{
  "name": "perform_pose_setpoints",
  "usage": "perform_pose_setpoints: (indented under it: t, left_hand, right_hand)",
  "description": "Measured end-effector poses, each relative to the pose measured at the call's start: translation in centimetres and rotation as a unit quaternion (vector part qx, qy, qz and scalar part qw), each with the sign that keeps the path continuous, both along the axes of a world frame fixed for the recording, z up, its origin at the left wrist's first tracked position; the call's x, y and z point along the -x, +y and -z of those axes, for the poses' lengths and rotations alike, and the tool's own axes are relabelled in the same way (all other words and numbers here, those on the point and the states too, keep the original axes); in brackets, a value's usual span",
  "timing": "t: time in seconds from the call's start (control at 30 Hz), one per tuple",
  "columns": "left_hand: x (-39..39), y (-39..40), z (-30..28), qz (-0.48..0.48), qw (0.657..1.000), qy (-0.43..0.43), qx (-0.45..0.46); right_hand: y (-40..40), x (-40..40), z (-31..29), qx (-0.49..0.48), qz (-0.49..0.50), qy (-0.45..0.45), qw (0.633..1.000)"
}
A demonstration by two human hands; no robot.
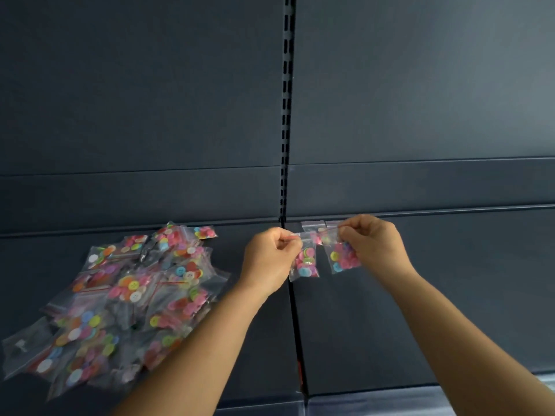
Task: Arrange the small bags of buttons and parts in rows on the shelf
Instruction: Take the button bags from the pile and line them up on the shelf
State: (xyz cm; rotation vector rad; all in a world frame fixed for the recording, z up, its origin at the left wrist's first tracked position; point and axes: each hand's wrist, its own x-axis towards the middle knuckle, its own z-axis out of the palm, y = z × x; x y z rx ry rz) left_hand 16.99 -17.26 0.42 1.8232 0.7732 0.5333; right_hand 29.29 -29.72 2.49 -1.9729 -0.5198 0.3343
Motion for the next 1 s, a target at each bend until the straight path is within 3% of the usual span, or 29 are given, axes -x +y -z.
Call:
perform_pose_setpoints:
  t: [0.4,0.57,0.77,0.87,1.0]
  left_hand:
    - [-3.5,-3.6,2.1,-0.021,0.983,0.122,-0.132]
    - [-3.0,-4.1,1.6,-0.019,0.942,0.190,-0.278]
    - [-1.4,-5.1,2.3,0.138,0.907,0.176,-0.358]
    - [-1.2,-5.5,2.8,0.146,0.907,0.169,-0.357]
    - [-1.8,-5.9,2.7,0.137,0.911,0.157,-0.356]
  right_hand:
    - [-2.8,-2.4,3.9,0.110,-0.006,-0.046,0.993]
    - [-3.5,-2.2,3.6,0.178,-0.069,-0.173,0.966]
    - [-4.8,-1.4,3.4,0.217,-0.183,-0.239,0.929]
    - [-5.1,-1.1,3.7,0.238,-0.208,-0.263,0.912]
    - [-5.2,-1.1,4.0,0.222,-0.186,-0.259,0.921]
